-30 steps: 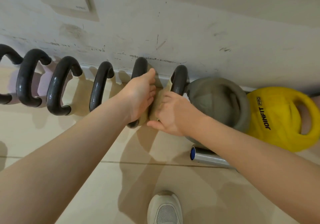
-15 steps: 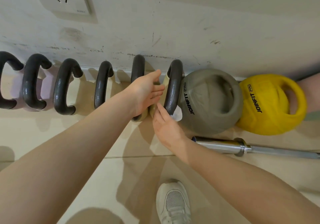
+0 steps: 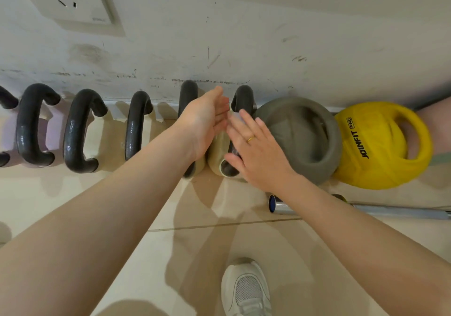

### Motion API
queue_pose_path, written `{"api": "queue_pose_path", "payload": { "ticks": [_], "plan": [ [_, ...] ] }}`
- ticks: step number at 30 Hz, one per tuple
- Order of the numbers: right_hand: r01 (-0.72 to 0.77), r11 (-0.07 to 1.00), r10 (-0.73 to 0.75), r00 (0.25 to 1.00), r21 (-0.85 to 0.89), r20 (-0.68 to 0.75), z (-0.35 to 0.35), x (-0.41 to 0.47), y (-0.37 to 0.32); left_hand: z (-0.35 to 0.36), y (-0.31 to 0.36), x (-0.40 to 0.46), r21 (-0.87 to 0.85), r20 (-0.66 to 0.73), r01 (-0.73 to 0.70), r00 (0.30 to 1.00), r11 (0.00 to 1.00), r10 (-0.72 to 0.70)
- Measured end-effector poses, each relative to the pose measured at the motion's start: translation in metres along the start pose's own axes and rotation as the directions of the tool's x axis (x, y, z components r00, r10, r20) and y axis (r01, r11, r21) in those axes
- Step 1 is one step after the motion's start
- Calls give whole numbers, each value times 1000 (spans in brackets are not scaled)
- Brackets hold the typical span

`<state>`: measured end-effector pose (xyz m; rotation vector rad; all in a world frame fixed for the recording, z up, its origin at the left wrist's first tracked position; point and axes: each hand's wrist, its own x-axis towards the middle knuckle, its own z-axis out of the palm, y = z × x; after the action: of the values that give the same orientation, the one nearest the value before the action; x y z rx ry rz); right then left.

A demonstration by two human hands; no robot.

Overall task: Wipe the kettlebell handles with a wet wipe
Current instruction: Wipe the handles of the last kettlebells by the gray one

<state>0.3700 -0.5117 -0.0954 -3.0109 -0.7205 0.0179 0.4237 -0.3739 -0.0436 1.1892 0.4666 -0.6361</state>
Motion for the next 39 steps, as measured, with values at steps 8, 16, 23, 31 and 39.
{"api": "queue_pose_path", "payload": {
  "ticks": [8,16,23,31,39],
  "plan": [
    [-267,826,196,962,497,191,-10,63,45,10,-16,8,223,-112,134,987,966,-111],
    [-427,631,338,903,648,266,-22,80,52,4,-26,5,407,60,125,985,905,-163],
    [-71,798,175,977,598,-118,5,39,10,2,-27,2,328,-74,150,988,933,-133],
    [-5,831,89,988,556,-125,8,1,-5,-1,-16,-9,118,-211,149,970,982,-122],
    [356,934,-350,908,-17,-230,26,-19,-19,-8,-16,-22,1,-137,178,975,984,-176]
  ]
}}
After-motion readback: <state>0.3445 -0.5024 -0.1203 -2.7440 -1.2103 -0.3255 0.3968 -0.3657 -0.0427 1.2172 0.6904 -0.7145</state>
